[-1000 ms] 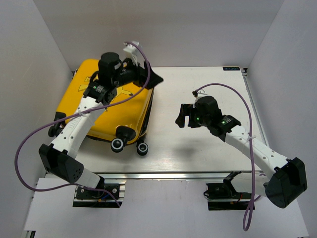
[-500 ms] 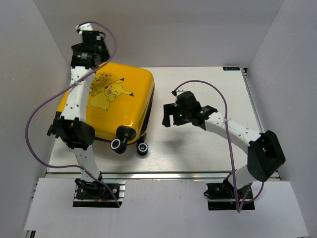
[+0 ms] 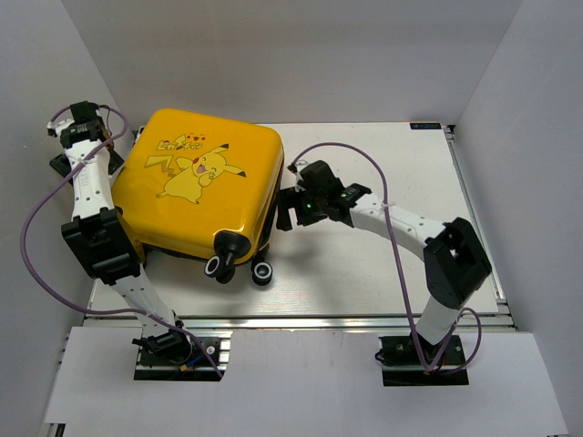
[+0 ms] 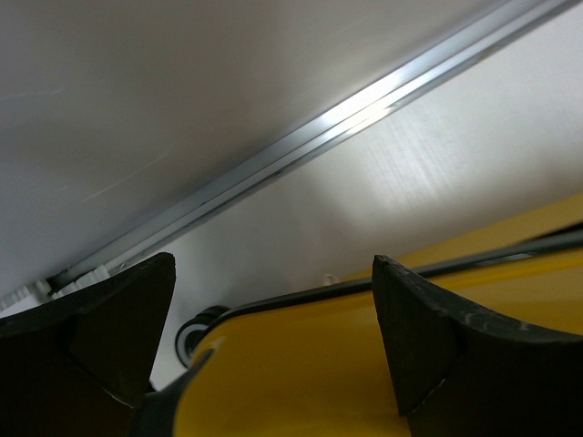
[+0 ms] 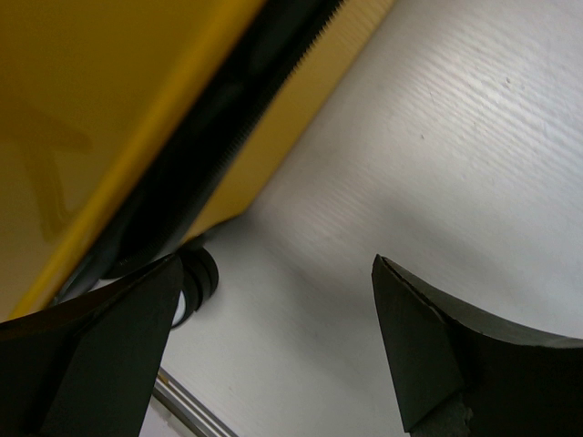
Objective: Pack the luggage
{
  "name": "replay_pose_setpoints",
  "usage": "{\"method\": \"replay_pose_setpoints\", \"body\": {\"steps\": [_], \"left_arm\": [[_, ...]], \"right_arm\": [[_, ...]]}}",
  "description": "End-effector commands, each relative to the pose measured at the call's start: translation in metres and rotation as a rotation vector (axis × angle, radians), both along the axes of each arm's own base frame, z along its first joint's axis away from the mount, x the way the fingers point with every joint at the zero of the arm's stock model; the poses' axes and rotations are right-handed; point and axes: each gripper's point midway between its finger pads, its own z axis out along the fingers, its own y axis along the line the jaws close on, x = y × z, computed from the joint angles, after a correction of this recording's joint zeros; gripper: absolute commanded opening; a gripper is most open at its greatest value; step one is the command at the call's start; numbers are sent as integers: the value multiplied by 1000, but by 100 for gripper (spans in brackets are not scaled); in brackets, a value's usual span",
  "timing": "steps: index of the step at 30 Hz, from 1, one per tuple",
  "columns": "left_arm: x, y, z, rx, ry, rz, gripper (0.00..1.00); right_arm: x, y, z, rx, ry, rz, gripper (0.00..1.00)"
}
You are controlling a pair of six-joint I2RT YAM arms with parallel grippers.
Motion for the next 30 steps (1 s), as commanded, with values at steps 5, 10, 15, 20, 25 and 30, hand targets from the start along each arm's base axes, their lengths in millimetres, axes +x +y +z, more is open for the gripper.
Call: {"method": "replay_pose_setpoints", "body": {"steps": [5, 10, 15, 20, 25, 30], "left_arm": [[-48, 8, -12, -69, -7, 78, 98], [-43, -24, -52, -217, -26, -55, 98], [-32, -83, -68, -406, -154, -277, 98], [-20, -146, -53, -583, -328, -526, 98], [-32, -186, -59, -673, -384, -633, 98], [-45, -228, -84, -764, -343, -700, 98]], "right_arm": [[54, 53, 41, 55, -99, 12, 89], [93, 76, 53, 34, -143, -21, 89], [131, 83, 70, 38, -219, -72, 89], [141, 49, 79, -12, -247, -162, 89], [139, 3, 104, 35, -255, -253, 89], [132, -43, 108, 38, -237, -343, 89]]}}
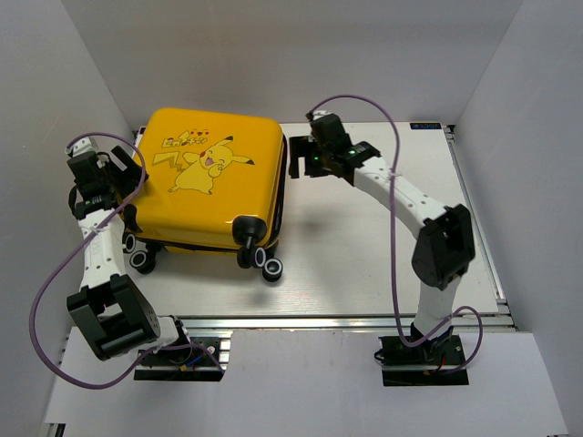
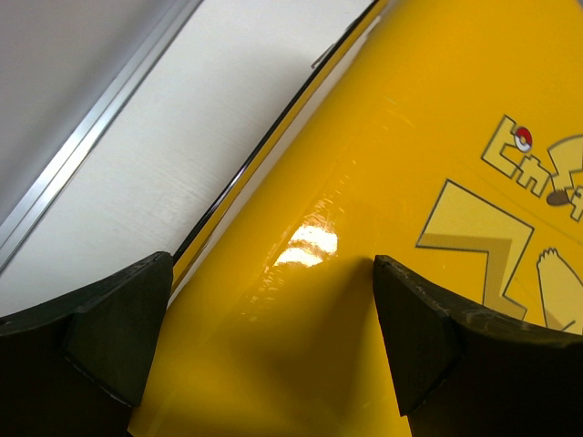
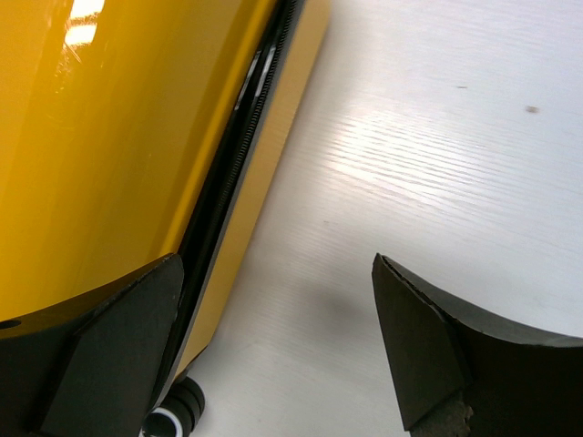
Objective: Pack the luggage
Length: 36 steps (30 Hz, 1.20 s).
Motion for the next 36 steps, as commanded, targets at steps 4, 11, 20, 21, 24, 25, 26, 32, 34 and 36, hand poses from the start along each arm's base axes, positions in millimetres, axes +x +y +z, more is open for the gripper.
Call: {"method": "replay_pose_setpoints", "body": {"steps": [4, 11, 20, 21, 24, 25, 26, 32, 34, 36], "left_arm": [[-55, -183, -88, -477, 287, -468, 98], [-96, -278, -28, -474, 186, -734, 98], [-91, -218, 65, -195, 2, -438, 98], [-82, -217, 76, -198, -18, -423, 98], [-55, -208, 86, -191, -37, -355, 98], [-36, -200, 86, -163, -25, -305, 98], [-26, -193, 83, -152, -3, -253, 98], [79, -171, 93, -38, -29, -113, 98], [109, -173, 87, -13, -17, -120, 98], [154, -173, 68, 30, 6, -144, 98]], "right_arm": [[11, -74, 28, 3, -62, -209, 89], [8, -179, 17, -139, 24, -404, 89], [-50, -265, 52, -122, -62, -618, 89], [-54, -274, 53, -146, -69, -650, 89], [-74, -307, 66, -206, -92, -762, 89], [-85, -317, 71, -219, -91, -793, 89], [-91, -323, 73, -225, -95, -821, 89], [-140, -300, 24, -105, 38, -719, 89], [-157, -293, 0, -64, 95, -710, 89], [-178, -284, -36, -12, 164, -702, 89]]}}
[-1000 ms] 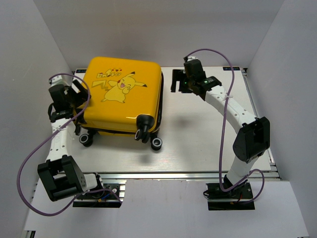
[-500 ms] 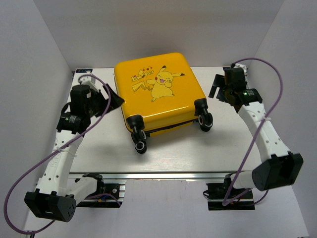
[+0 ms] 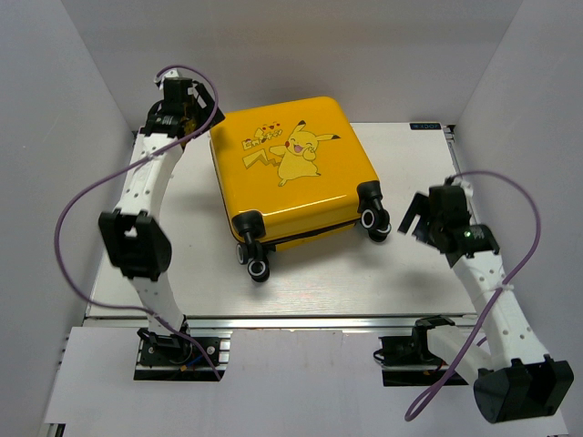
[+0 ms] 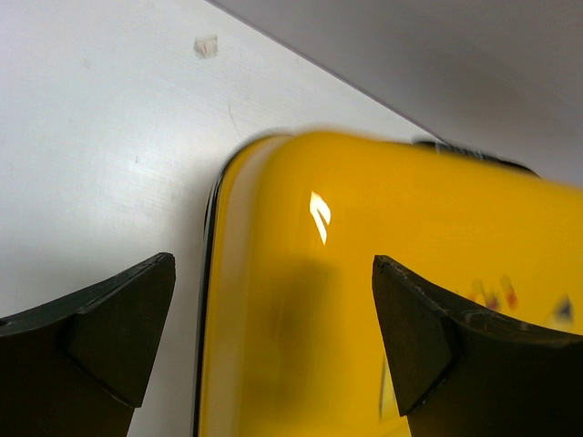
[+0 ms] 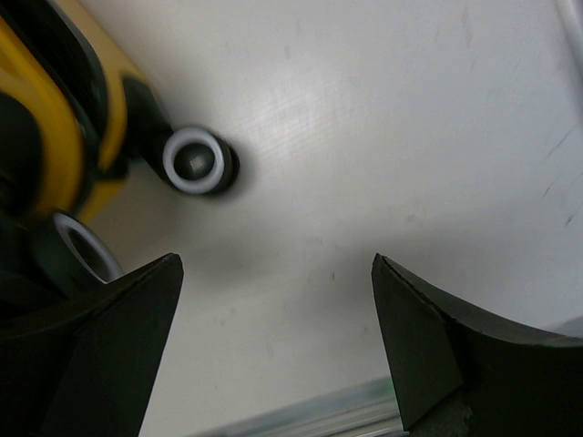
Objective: Pack the luggage
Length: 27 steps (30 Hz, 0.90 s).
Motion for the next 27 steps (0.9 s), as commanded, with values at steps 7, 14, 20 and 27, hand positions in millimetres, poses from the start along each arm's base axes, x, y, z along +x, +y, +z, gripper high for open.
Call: {"method": "replay_pose_setpoints", "body": {"steps": [7, 14, 20, 27], "left_arm": [[133, 18, -37, 54, -96, -8, 98], [169, 25, -109, -71, -69, -59, 98], [152, -2, -182, -162, 77, -190, 98], [96, -49, -184, -211, 121, -407, 82]], "right_arm": [[-39, 47, -101, 271, 123, 79, 89], [3, 80, -123, 340, 113, 221, 89], [78, 94, -100, 334, 15, 239, 89], [157, 86, -87, 228, -27, 191, 89]]}}
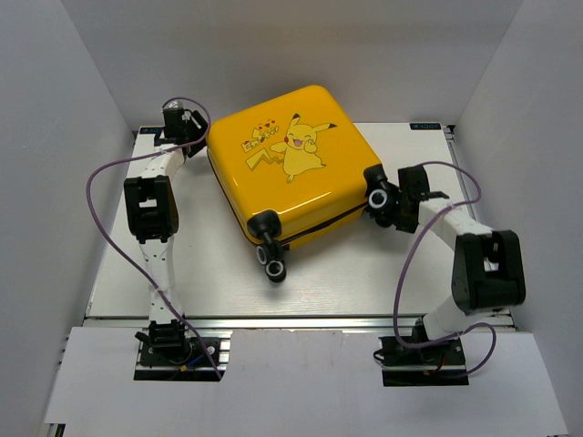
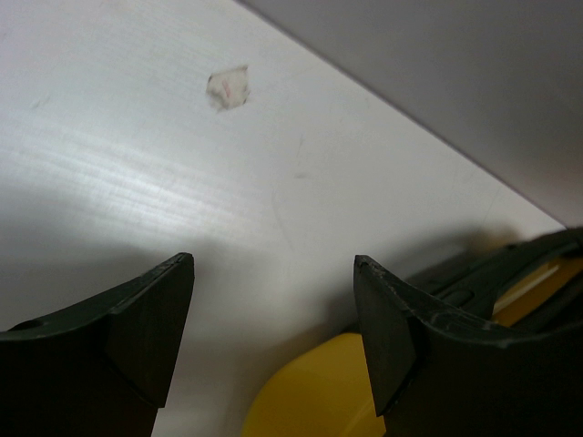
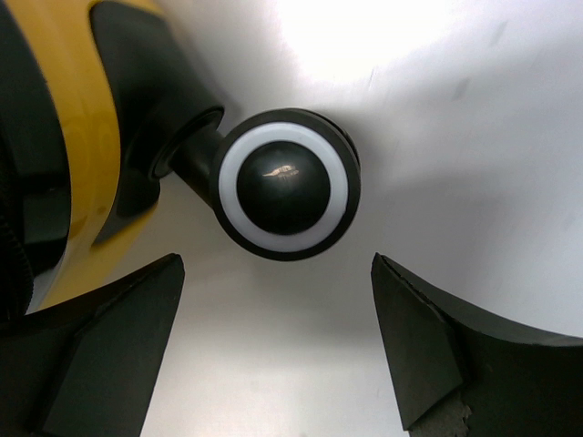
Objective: Pack the luggage
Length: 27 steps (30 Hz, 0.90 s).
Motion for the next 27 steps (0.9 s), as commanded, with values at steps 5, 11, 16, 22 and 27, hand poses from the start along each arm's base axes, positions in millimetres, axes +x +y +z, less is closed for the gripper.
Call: {"method": "replay_pose_setpoints", "body": {"steps": [5, 11, 16, 22, 27], "left_arm": [[-134, -116, 22, -56, 45, -430, 80], [-247, -121, -11, -16, 234, -413, 76], [-321, -130, -11, -120, 310, -428, 73], [-359, -94, 16, 16, 277, -297, 84], [-348, -44, 50, 141, 306, -17, 97]], "right_arm": [[119, 19, 62, -41, -304, 83, 89], [156, -7, 65, -196, -277, 93, 89], [168, -41, 65, -195, -144, -11, 89], [185, -69, 67, -260, -22, -80, 89], [155, -131, 56, -225, 83, -290, 89]]}}
